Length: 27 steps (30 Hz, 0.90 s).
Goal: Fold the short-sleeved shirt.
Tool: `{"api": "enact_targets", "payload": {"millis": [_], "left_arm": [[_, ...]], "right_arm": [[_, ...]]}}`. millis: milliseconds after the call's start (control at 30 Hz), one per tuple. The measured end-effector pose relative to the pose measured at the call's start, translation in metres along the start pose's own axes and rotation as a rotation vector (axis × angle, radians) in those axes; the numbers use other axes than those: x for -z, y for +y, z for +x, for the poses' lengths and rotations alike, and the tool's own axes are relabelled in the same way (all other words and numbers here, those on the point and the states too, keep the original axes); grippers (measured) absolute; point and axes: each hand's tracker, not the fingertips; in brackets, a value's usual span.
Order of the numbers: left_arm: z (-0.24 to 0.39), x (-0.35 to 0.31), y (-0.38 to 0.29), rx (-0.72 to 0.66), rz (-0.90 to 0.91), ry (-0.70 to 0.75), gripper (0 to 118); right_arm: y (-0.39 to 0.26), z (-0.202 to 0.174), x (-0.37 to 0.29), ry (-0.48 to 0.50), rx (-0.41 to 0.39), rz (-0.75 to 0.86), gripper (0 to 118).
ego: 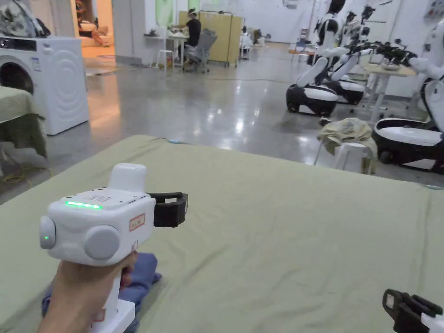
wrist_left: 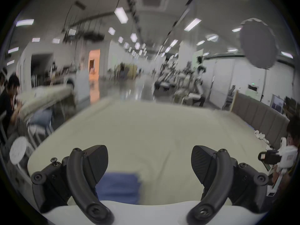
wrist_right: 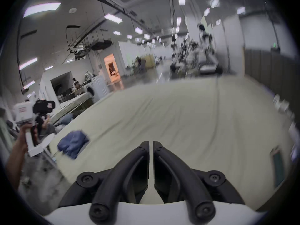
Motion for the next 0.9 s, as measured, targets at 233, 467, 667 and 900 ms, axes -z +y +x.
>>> {"api": "enact_targets", "payload": {"millis": [233,467,667,900], "left_arm": [[0.160,-0.004,0.044,0.111,0.266,-0.040,5],[0.208,0.001,0.062,0.076,0.240,-0.116,5],[0.211,0.005,0.055,0.095,0.207,-0.071,5],[0.210,0.008,0.046,0.096,0.181,-0.065,5]], "right_arm": [[0.116,0.050,-0.036,-0.137,-0.030,0.201,6],[0.141,0.071,-0.055,-0.180,-0.131,0.259,7],[0.135,0.068,-0.052,-0.186,-0.126,0.279,9],[0.131,0.064,-0.049,-0.178,-0.123,0.274,9]]}}
